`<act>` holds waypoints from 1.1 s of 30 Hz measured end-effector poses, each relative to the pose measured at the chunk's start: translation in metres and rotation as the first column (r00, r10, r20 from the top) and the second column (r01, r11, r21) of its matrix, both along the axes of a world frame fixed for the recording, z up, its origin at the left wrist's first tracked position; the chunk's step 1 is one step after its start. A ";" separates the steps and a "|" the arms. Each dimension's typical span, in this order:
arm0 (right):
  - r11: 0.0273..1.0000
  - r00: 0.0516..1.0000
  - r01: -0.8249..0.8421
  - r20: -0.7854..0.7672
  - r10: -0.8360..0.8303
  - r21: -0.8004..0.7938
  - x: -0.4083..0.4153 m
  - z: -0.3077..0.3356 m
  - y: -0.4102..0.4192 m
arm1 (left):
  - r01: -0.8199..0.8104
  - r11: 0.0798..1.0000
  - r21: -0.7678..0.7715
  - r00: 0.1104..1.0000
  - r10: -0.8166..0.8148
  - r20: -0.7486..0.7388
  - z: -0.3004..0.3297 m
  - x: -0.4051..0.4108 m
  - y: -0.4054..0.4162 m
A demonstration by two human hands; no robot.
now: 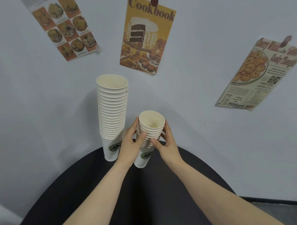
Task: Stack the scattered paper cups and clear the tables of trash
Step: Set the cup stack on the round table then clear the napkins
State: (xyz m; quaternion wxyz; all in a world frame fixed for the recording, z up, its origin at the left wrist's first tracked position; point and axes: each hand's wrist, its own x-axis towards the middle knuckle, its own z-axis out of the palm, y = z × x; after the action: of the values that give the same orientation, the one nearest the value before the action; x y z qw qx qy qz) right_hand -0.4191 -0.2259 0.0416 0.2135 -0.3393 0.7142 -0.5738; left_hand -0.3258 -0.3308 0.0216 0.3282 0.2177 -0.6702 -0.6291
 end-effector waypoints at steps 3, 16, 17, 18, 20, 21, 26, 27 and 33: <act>0.997 1.000 -0.011 0.027 0.009 0.075 -0.001 0.003 0.006 | -0.042 0.999 -0.018 0.999 0.043 0.027 0.002 0.004 0.008; 0.347 0.926 0.131 -0.240 0.292 0.929 0.031 0.074 0.218 | 0.724 0.521 -0.453 0.484 0.084 0.871 0.066 0.056 0.165; 0.359 0.930 0.157 -0.260 0.260 0.920 0.039 0.082 0.240 | 0.762 0.467 -0.447 0.467 0.080 0.880 0.073 0.057 0.184; 0.379 0.933 0.183 -0.281 0.223 0.907 0.049 0.089 0.263 | 0.787 0.429 -0.444 0.461 0.071 0.884 0.079 0.060 0.202; 0.407 0.932 0.245 -0.330 0.151 0.880 0.067 0.101 0.310 | 0.809 0.367 -0.460 0.480 0.042 0.876 0.091 0.064 0.240; 0.411 0.929 0.281 -0.354 0.111 0.867 0.077 0.107 0.334 | 0.813 0.335 -0.477 0.498 0.026 0.867 0.096 0.066 0.260; 0.368 0.909 0.410 -0.405 -0.096 0.834 0.141 0.127 0.467 | 0.804 0.167 -0.571 0.592 -0.133 0.795 0.120 0.085 0.388; 0.352 0.905 0.425 -0.404 -0.135 0.834 0.157 0.130 0.497 | 0.804 0.126 -0.581 0.594 -0.173 0.786 0.124 0.091 0.418; 0.195 0.835 0.488 -0.389 -0.389 0.851 0.282 0.133 0.678 | 0.795 -0.152 -0.587 0.503 -0.374 0.779 0.132 0.154 0.609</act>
State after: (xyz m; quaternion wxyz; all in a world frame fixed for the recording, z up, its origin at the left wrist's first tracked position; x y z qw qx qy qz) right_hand -0.1369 0.4520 0.1746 0.1632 0.0372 0.9823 -0.0837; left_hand -0.1713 0.2781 0.1539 -0.0751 -0.2617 -0.9562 -0.1080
